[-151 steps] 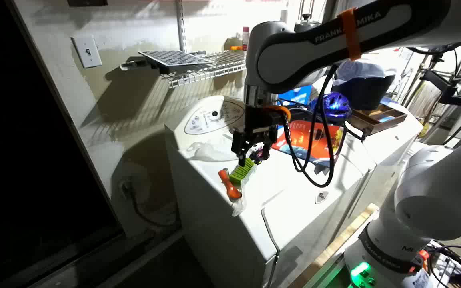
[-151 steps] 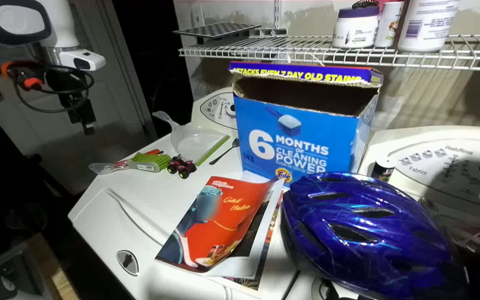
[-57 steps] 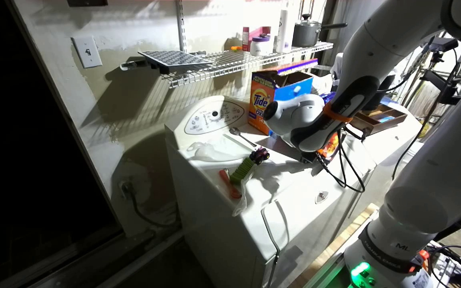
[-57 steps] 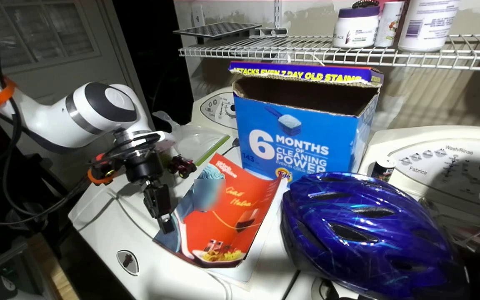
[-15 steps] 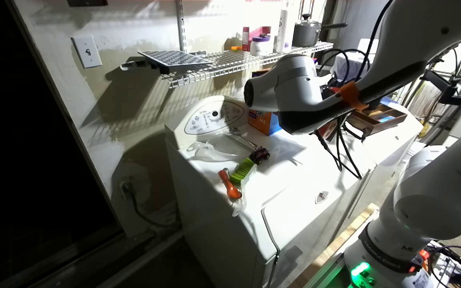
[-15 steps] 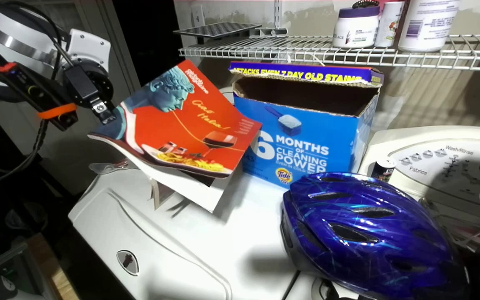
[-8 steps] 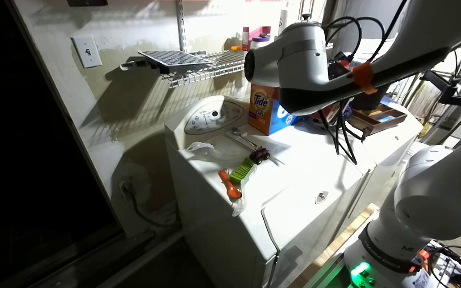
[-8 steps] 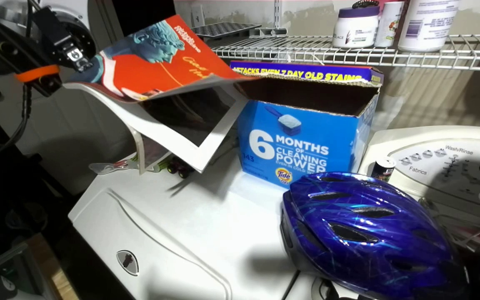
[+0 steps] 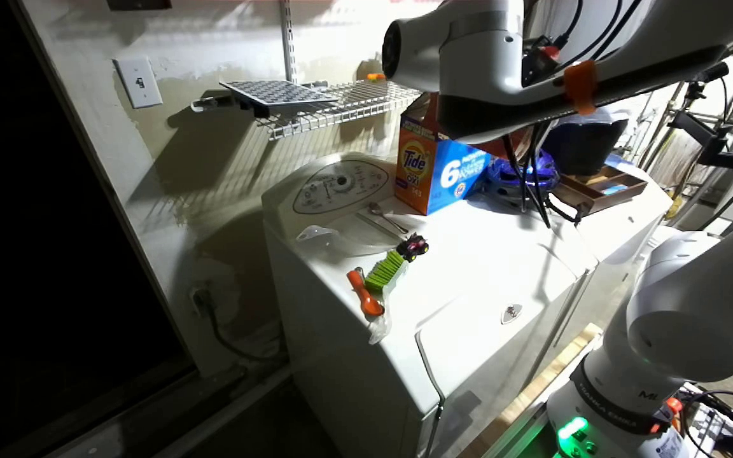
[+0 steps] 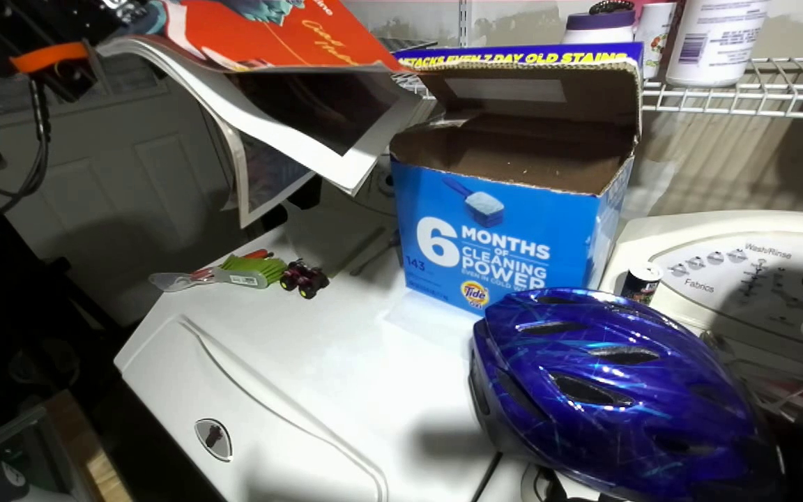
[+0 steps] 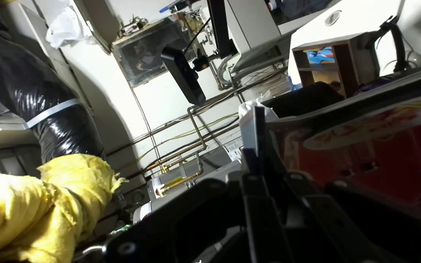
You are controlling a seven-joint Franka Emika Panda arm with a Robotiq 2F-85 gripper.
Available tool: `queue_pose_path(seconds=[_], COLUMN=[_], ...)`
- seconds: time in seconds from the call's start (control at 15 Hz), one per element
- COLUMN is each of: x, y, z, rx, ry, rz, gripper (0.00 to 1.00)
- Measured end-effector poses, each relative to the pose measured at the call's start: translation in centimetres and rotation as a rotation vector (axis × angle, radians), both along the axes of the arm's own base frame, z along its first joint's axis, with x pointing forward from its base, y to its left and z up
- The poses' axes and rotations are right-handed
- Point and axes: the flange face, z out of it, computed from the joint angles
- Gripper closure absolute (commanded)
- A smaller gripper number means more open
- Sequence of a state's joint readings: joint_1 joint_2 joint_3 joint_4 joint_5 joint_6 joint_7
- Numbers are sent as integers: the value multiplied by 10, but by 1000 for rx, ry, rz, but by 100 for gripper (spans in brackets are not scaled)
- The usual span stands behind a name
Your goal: Put the orange book on the shelf
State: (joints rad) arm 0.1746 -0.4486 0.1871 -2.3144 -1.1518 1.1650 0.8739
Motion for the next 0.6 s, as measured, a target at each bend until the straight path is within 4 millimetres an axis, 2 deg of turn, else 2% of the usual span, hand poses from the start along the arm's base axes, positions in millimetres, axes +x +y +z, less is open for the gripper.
queue_pose_path(seconds=[0.27, 0.6], x=[3, 3], y=[3, 10], z=[17, 19], rx=[76, 276], ry=[4, 47], rz=[-2, -26], gripper=[98, 98])
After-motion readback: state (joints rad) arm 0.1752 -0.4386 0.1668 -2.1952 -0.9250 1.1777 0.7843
